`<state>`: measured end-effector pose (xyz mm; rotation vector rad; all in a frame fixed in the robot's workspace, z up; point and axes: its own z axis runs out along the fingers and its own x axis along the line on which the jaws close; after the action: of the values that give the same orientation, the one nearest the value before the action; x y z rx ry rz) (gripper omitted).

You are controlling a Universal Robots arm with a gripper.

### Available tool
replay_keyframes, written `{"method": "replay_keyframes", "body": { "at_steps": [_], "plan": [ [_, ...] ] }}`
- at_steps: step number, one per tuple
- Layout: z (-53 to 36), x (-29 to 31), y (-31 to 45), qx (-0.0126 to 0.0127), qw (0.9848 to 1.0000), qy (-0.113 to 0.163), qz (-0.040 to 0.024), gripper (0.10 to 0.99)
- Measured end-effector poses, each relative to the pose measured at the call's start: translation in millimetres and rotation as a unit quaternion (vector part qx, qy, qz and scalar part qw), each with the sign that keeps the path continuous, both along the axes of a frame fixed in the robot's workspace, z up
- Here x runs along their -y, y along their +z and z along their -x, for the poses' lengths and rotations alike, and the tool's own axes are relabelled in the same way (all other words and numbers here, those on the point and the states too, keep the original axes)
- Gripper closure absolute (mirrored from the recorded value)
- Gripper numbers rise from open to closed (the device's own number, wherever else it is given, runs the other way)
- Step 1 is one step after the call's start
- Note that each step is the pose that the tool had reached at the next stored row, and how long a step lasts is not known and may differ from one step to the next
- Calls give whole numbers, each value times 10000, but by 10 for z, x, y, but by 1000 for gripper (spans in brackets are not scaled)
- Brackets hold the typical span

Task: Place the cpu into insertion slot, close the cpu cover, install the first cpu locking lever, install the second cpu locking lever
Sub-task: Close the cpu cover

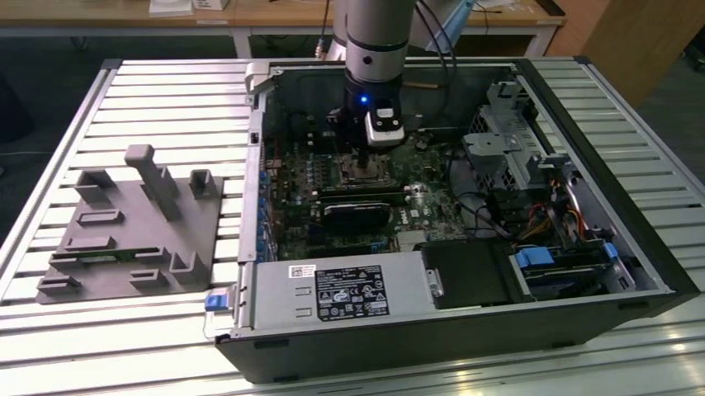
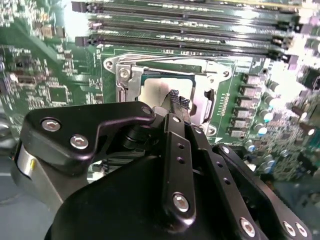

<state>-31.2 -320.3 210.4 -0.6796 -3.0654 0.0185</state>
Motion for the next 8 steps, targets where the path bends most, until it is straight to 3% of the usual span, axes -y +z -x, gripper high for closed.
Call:
{"method": "replay_keyframes", "body": {
  "at_steps": [5, 8],
  "plan": [
    [0, 0, -2, 1, 9990, 445, -5, 980],
    [1, 1, -4, 31, 9979, 645, -4, 980]
  ]
}}
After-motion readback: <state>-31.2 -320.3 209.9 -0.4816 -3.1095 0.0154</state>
